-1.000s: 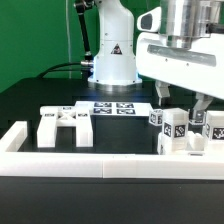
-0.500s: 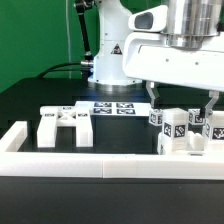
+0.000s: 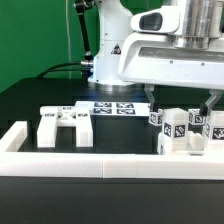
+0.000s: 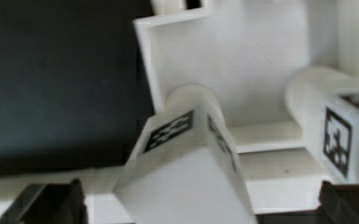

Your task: Assemble chair

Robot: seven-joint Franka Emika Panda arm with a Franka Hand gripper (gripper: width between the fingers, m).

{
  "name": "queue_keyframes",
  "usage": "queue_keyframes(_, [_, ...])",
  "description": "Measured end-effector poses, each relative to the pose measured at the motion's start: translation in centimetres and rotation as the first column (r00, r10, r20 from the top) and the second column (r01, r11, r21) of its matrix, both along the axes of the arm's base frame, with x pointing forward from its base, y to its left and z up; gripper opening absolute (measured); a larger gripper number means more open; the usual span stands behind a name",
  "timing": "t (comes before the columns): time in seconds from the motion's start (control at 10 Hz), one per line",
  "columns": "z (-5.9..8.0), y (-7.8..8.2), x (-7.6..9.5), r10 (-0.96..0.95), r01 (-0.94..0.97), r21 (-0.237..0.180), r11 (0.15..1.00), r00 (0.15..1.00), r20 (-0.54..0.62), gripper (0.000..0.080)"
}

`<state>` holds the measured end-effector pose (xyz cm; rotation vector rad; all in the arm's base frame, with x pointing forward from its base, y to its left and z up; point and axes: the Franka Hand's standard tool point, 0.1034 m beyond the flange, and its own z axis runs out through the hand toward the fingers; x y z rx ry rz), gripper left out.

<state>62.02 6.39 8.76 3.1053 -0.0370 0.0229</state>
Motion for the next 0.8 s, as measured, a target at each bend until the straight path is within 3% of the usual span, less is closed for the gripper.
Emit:
queue_keyframes(0.4, [-0.13,-0.31,-0.03,0.248,-0.248,-0.007,0.969,0.969,-0.013,0.0649])
queue_keyframes(0.7, [-0.17,-0.29,-0.04,0.220,-0.220,-0.007,0.976,0.975,-0.012,0.0604])
queue_keyframes(0.8, [-0.17,-0.31,-0.04,0.220,-0.220,-0.007,0.976,0.976,-0.012,0.0428])
